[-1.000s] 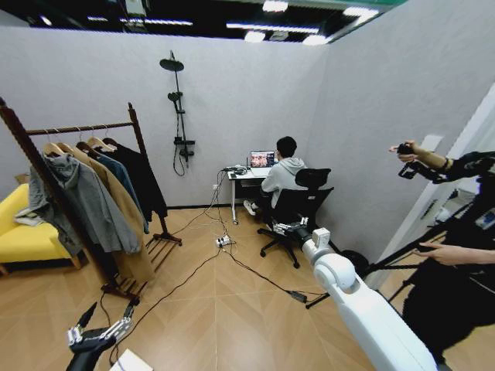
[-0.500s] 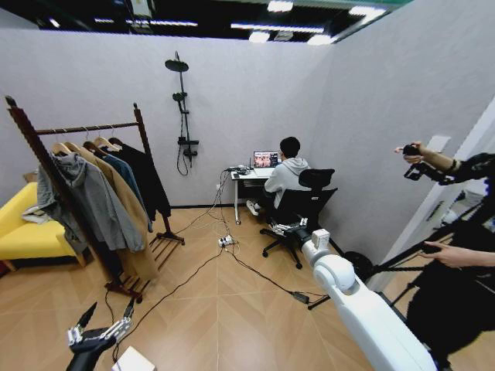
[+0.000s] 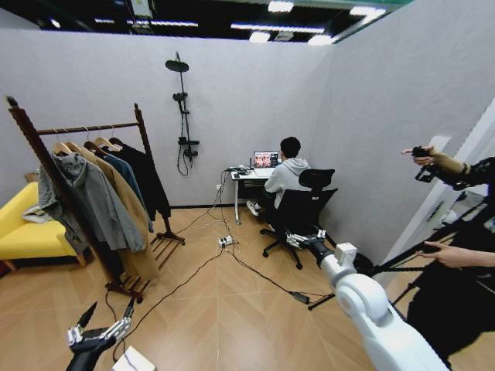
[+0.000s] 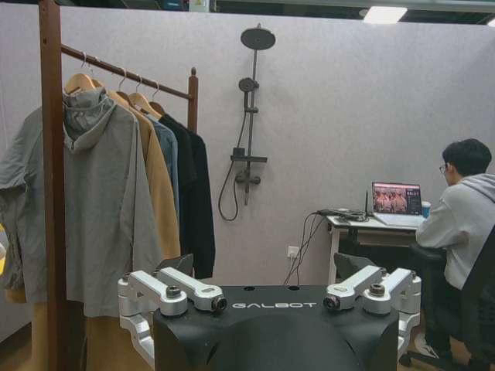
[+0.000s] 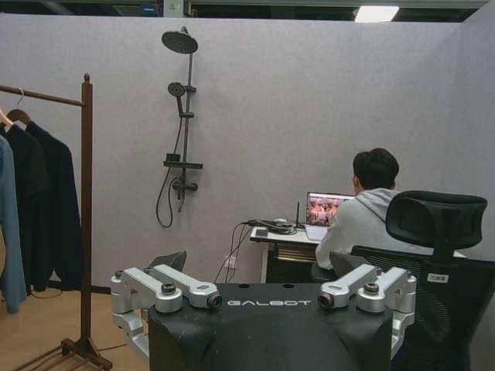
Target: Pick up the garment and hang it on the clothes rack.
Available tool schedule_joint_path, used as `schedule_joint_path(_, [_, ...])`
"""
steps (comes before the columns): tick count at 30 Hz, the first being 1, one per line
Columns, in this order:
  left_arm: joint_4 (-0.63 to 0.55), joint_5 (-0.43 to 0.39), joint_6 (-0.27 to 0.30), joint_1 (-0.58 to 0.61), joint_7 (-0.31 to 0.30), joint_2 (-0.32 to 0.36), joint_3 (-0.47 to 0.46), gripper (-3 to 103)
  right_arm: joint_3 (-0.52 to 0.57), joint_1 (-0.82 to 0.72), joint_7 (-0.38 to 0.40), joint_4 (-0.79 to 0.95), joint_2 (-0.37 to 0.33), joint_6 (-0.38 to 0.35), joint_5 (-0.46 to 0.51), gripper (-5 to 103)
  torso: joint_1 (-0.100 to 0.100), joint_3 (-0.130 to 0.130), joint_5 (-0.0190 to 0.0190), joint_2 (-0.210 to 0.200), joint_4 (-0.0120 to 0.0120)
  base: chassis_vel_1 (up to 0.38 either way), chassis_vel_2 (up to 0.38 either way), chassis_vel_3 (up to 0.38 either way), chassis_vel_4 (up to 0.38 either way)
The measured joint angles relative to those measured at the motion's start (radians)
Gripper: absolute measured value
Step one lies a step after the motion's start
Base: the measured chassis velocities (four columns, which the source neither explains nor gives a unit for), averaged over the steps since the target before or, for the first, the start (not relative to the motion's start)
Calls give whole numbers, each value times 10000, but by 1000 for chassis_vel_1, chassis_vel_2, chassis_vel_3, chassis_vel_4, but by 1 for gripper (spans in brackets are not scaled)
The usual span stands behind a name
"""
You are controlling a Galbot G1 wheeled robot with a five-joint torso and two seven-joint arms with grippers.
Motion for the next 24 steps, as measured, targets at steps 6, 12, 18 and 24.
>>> schedule_joint_path(6, [0,0,0,0,0,0,0,100,1252,-1835,-767,549,1222,1027,-675,100,-1,0,-2,0,3,0,0,0,0])
schedule_joint_path(12, [-1,0,0,-1,0,1,0,100,1796,-2751,-1339,855,2319,1595,-1299,100,-2,0,-2,1,3,0,0,0,0])
schedule_joint_path(18, [0,0,0,0,-2,0,0,100,1814,-3132,-1342,1022,3086,1747,-1946,100,-1,1,-2,0,3,0,0,0,0])
schedule_joint_path(24, [0,0,0,0,-1,0,0,100,1377,-3235,-1362,1166,3805,1751,-2626,100,-1,2,-2,-1,5,0,0,0,0])
